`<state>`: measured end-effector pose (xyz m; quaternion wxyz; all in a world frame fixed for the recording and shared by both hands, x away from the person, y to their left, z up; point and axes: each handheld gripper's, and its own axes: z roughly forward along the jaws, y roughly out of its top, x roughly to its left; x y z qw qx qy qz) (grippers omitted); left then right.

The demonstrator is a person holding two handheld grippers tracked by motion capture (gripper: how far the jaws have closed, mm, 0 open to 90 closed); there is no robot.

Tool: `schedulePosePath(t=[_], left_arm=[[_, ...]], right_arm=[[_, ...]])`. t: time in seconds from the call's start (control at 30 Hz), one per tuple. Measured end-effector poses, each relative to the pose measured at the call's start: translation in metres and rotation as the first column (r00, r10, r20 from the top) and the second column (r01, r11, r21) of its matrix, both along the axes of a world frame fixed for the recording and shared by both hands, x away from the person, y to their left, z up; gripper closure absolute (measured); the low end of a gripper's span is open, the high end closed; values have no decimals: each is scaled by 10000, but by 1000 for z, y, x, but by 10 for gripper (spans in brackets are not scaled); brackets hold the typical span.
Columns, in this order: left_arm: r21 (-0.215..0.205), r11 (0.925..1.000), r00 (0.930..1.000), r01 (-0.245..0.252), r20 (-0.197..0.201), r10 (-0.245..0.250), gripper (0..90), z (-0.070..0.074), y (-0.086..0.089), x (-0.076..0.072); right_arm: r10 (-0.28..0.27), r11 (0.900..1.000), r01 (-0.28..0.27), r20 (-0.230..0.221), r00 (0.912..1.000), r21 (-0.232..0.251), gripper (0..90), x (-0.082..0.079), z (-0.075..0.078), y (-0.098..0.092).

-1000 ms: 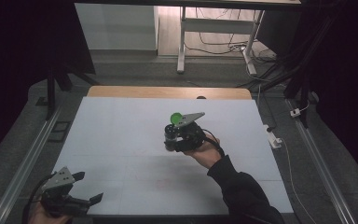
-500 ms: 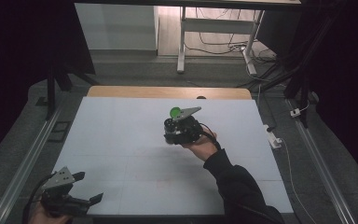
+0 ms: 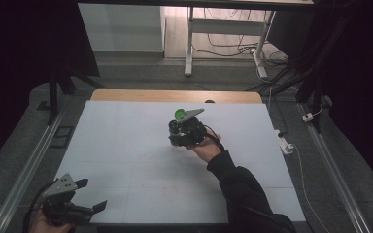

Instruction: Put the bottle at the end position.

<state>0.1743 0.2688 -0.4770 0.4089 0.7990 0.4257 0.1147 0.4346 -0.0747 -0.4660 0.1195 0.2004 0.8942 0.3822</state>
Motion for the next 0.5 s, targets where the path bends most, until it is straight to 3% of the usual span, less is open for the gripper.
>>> schedulePosePath(t=[0.5], left_arm=[[-4,10000,10000,15,3,-15,0,0,0,0]], right_arm=[[-156,9998,155,-100,9998,-143,526,11,-19,8]])
